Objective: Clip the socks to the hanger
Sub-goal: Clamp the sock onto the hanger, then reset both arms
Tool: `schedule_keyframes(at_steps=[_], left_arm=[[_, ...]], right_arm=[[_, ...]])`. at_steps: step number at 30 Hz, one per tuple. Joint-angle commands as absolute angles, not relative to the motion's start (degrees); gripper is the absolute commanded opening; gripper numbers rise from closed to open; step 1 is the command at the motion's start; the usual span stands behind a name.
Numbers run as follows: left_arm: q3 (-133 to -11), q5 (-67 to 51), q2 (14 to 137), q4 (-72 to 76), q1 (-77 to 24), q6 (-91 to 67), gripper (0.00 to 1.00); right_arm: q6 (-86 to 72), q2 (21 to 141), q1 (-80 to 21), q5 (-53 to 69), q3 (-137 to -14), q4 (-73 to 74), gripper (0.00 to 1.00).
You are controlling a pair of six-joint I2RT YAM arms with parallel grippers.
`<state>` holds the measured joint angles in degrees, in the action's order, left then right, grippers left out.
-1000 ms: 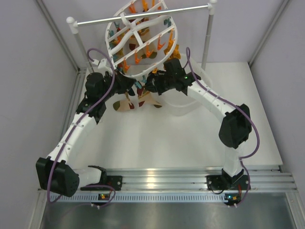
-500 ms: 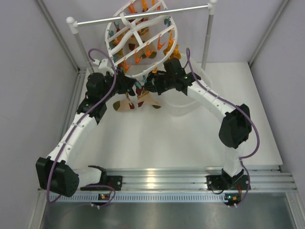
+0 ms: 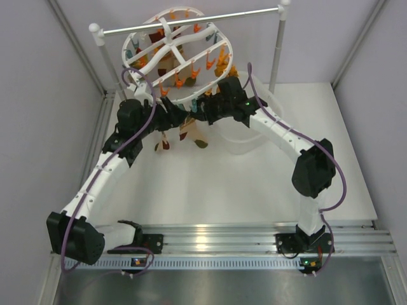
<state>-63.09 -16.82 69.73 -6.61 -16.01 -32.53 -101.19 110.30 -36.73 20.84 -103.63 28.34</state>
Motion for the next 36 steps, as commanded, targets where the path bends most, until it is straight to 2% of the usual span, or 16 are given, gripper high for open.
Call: schedule_keyframes(at_steps=[1,3,5,9,13,19,27,36], left_arm=[[-63.1,-15.8,65.9,-6.0,-16.0,-33.2,0.8],[-62.8,-16.0,64.6,-6.3,-15.9,-33.1,0.84],[-62.5,-16.3,64.0,-6.9,-15.9,-33.0,0.89],[-61.4,-16.4,62.1,-7.8,-15.9,-32.5,0.91],[-60.0,-16.7,60.0,-9.1,-15.9,-31.7,0.94],[-57.8,-17.2,56.5,-10.7,-15.9,-28.4,0.98],[-54.5,-16.0,50.0,-15.9,-15.9,-23.8,0.98],[-53.1,-8.5,44.3,-25.2,-15.8,-17.9,0.98]], right_arm=[[-101.6,108.5,-37.4,20.7,-106.4,26.5,0.0],[-101.4,108.5,-37.4,20.6,-106.3,26.1,0.0],[-101.3,108.4,-37.3,20.6,-105.9,26.0,0.11],[-100.8,107.6,-37.0,20.7,-104.3,25.6,0.34],[-99.8,105.0,-36.3,20.7,-99.7,25.6,0.47],[-97.6,99.6,-34.3,20.5,-90.5,25.2,0.51],[-92.6,91.1,-31.4,18.7,-79.9,25.4,0.56],[-78.1,75.4,-25.2,12.2,-68.5,25.8,0.6]])
